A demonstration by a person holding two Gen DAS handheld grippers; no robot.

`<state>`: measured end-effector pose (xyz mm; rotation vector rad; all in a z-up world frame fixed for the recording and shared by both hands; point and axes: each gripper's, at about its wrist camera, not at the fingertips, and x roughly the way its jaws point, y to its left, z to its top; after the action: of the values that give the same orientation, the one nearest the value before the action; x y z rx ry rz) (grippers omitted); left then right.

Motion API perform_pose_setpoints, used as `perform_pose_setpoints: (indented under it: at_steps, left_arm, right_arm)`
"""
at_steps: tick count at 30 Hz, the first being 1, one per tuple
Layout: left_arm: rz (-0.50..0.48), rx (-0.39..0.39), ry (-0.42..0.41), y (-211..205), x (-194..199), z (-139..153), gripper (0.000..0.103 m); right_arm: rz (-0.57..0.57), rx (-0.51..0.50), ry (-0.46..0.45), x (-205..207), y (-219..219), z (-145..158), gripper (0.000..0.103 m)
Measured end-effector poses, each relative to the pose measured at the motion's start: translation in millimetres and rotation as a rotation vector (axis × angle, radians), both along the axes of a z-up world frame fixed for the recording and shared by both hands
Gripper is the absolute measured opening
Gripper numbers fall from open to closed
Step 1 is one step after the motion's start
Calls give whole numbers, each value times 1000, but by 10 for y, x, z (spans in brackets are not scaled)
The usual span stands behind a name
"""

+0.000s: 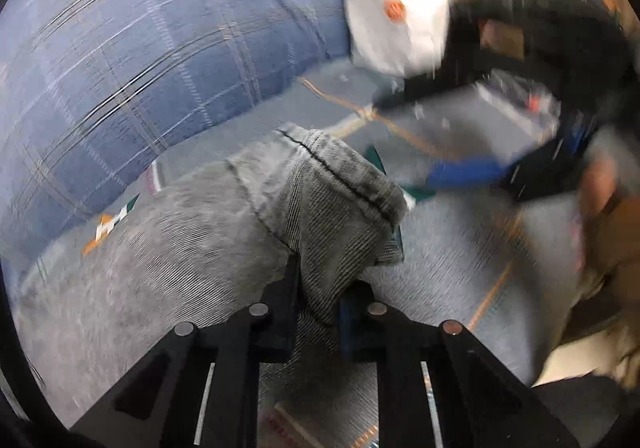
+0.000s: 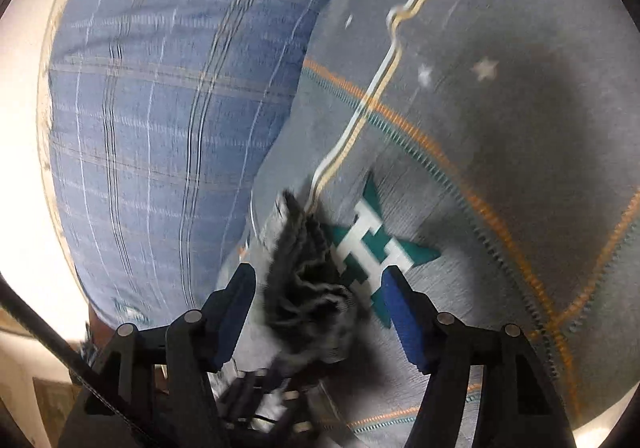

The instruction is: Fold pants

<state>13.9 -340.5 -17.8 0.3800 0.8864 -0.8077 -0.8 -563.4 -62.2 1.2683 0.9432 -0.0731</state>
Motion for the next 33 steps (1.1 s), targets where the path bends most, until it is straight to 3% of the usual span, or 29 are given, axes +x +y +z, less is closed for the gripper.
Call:
perform_pose_setpoints:
  at_steps: [3, 6, 7, 12, 14, 15, 17, 19, 22, 28, 33]
  left_arm:
    - [51, -64, 68, 133, 113, 54, 15]
    - [74, -93, 134, 164, 189, 11, 15]
    - [83, -104, 152, 172, 207, 5, 15]
    - [93, -122, 177, 153, 229, 23, 15]
    - [85, -130, 175, 161, 208, 38, 15]
    - [83, -132, 177, 170, 202, 42, 15]
    - [88, -126, 177, 193, 205, 41, 14]
    - [97, -132, 193, 236, 236, 40, 14]
    - [107, -177, 223, 358, 275, 76, 14]
    - [155, -282, 231, 725, 282, 314, 13]
    - [243, -377, 219, 1411, 238, 473, 13]
  right_arm:
    - [63, 53, 9, 137, 137, -106, 72]
    - [111, 185, -43, 237, 253, -224, 73]
    - [111, 223, -59, 251, 268, -254, 78]
    - [113, 220, -70, 307, 306, -260, 80]
    - [124, 172, -98, 328, 323, -165, 79]
    - [142, 139, -102, 371, 358, -110, 75]
    - [167, 79, -90, 459, 442, -34, 54]
    - [183, 73, -80, 505, 490, -44, 9]
    - [206, 51, -88, 532, 541, -17, 9]
    - [273, -35, -228, 570, 835, 388, 8]
    - [415, -110, -341, 610, 1401, 771, 8]
